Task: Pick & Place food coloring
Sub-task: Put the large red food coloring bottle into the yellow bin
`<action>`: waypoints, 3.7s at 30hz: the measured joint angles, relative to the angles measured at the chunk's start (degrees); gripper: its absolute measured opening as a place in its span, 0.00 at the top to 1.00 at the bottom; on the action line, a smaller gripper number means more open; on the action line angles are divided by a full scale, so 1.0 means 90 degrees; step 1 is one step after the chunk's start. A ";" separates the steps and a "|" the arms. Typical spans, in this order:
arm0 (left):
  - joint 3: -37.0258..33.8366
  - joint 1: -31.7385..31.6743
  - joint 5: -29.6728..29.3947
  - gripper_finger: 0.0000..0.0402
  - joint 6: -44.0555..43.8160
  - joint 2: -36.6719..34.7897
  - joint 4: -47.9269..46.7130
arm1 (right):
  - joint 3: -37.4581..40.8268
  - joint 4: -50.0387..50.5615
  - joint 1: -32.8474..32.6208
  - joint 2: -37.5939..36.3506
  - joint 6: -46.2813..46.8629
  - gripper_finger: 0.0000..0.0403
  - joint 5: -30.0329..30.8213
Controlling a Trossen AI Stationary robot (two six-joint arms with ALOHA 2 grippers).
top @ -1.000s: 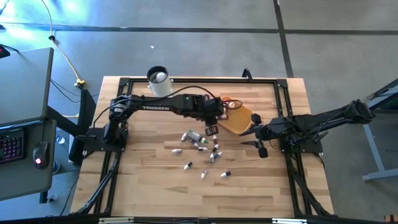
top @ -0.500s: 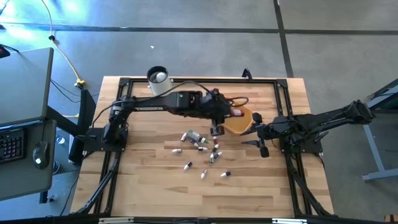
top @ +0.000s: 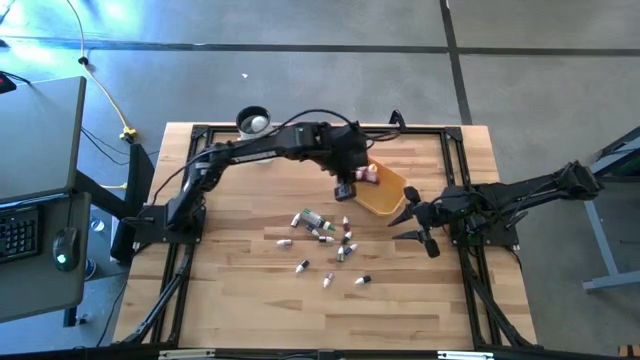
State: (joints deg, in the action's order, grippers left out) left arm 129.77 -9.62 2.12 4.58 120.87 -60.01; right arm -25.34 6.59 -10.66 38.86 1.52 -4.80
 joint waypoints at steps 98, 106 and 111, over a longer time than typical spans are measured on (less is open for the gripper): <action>-0.0012 0.0027 -0.1346 0.66 0.0632 0.1064 -0.0568 | -0.0002 -0.4534 0.2227 0.5799 -0.0151 1.00 0.2400; 0.0004 0.0028 -0.1310 0.58 0.0638 0.1254 -0.0084 | -0.0002 -0.4517 0.2225 0.5799 -0.0151 1.00 0.2382; -0.0019 0.0028 -0.1450 0.58 0.0664 0.1392 -0.0070 | 0.0002 -0.4429 0.2225 0.5799 -0.0151 1.00 0.2370</action>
State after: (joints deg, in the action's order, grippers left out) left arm 129.60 -9.37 -10.92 10.55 133.40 -60.64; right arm -25.32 -33.27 9.37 91.05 0.16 16.53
